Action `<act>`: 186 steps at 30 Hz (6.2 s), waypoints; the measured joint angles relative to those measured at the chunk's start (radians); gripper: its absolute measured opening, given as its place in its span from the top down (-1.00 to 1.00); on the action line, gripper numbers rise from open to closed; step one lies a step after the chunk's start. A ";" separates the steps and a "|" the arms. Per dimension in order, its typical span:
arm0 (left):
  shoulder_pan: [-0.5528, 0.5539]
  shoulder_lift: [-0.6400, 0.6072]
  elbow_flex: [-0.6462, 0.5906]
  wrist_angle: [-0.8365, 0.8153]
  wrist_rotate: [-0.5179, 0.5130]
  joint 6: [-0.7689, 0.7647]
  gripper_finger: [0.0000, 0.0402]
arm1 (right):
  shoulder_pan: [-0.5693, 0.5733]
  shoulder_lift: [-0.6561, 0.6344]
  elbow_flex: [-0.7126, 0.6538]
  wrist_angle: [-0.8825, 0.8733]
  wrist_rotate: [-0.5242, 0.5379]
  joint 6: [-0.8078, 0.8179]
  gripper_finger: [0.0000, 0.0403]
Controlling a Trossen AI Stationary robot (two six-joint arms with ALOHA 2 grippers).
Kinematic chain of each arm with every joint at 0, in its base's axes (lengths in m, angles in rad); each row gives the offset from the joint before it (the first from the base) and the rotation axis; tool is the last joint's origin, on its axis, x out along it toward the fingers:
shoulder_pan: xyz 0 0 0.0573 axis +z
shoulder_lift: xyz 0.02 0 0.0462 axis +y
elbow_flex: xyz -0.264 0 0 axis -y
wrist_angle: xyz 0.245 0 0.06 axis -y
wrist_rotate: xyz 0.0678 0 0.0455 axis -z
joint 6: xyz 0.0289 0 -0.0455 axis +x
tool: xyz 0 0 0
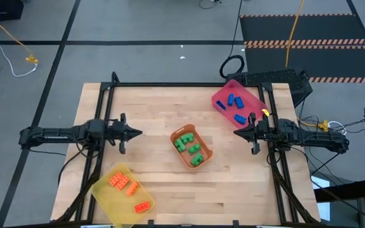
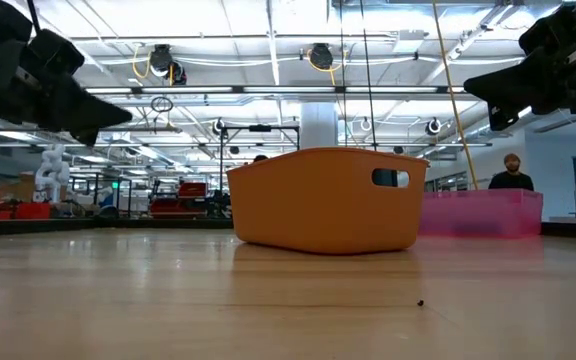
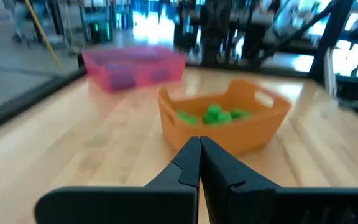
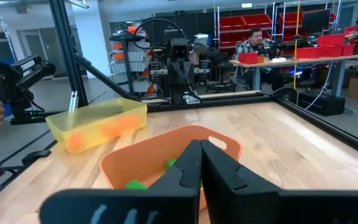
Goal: Sort & place blocks by color
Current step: Return to Home Position
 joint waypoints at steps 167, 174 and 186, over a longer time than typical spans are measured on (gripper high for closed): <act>-0.003 -0.190 0.002 -0.036 -0.025 0.035 0.97 | 0.000 0.009 -0.001 0.001 -0.001 0.045 1.00; -0.003 -0.190 0.002 -0.036 -0.025 0.035 0.97 | 0.000 0.009 -0.001 0.001 -0.001 0.045 1.00; -0.003 -0.190 0.002 -0.036 -0.025 0.035 0.97 | 0.000 0.009 -0.001 0.001 -0.001 0.045 1.00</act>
